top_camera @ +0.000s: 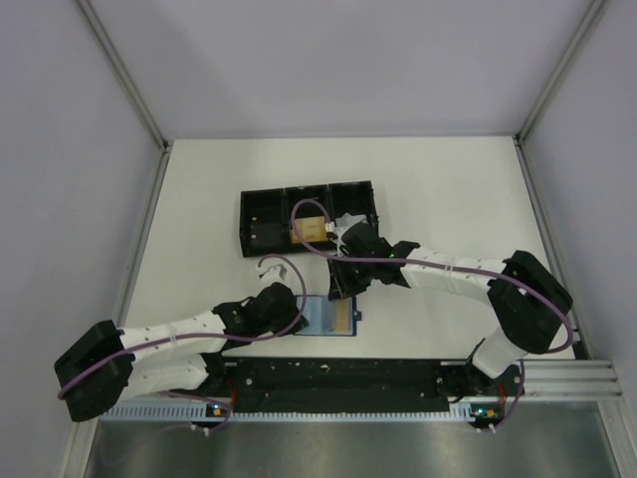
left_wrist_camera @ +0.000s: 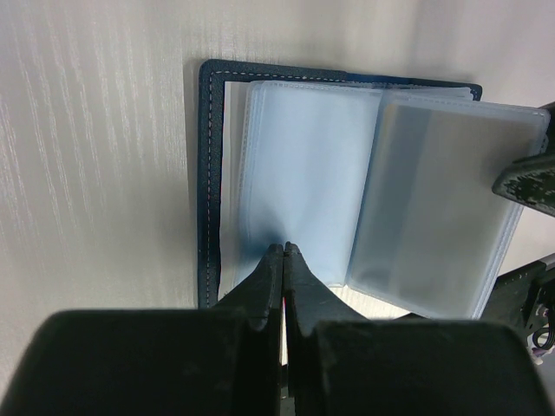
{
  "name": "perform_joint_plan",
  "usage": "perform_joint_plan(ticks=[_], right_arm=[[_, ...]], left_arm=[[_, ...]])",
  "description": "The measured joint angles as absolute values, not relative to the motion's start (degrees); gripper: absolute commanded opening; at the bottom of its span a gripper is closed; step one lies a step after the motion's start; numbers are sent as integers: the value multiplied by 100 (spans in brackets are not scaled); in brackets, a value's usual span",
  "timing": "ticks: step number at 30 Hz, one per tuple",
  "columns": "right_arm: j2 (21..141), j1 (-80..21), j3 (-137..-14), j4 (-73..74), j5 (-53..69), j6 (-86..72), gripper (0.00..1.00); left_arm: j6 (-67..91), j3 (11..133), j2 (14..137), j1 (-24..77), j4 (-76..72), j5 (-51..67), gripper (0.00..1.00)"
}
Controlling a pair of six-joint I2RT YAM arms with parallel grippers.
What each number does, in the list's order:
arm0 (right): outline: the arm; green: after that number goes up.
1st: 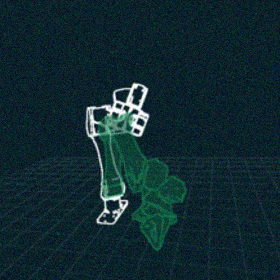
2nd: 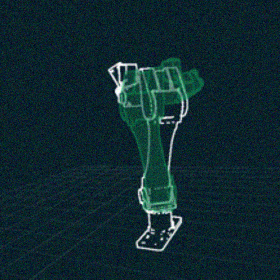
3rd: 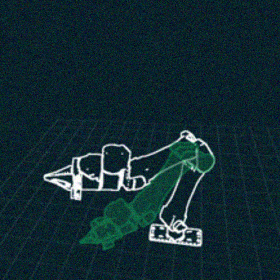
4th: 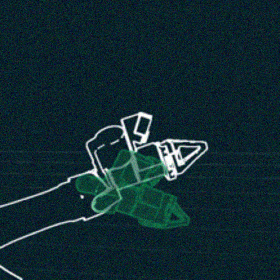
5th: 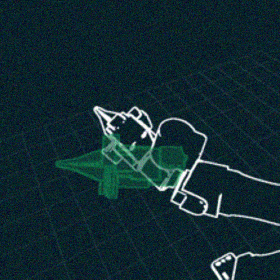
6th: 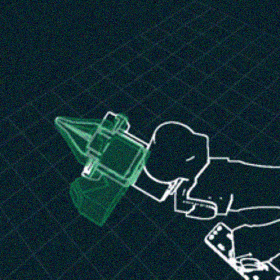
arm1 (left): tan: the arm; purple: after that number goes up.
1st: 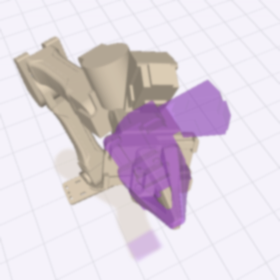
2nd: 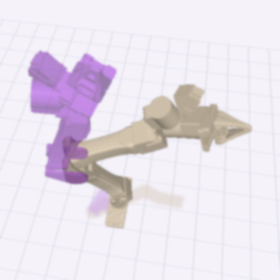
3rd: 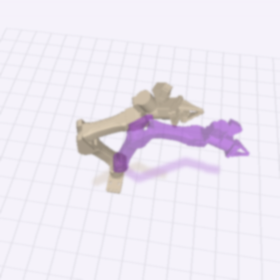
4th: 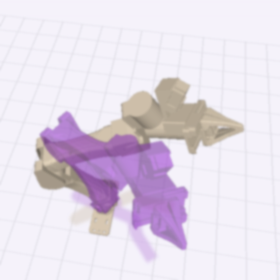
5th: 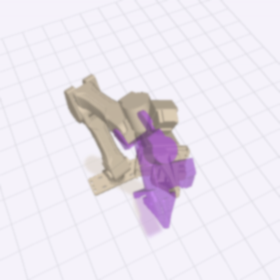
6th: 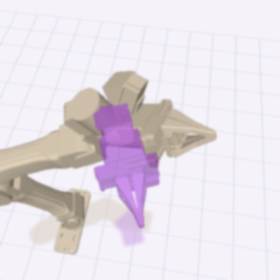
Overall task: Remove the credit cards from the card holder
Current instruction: Remove the credit card from the card holder.
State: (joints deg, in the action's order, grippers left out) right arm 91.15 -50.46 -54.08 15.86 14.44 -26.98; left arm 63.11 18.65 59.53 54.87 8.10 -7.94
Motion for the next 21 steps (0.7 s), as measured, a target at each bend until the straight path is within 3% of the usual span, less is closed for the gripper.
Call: perform_joint_plan(ticks=[7,21], right_arm=[[8965,-5046,-5378,1223,1887,-2871,27],[8965,-5046,-5113,792,1988,-3094,9]], left_arm=[[6313,1865,5953,5487,810,-794,0],[6316,1865,5953,5487,810,-797,0]])
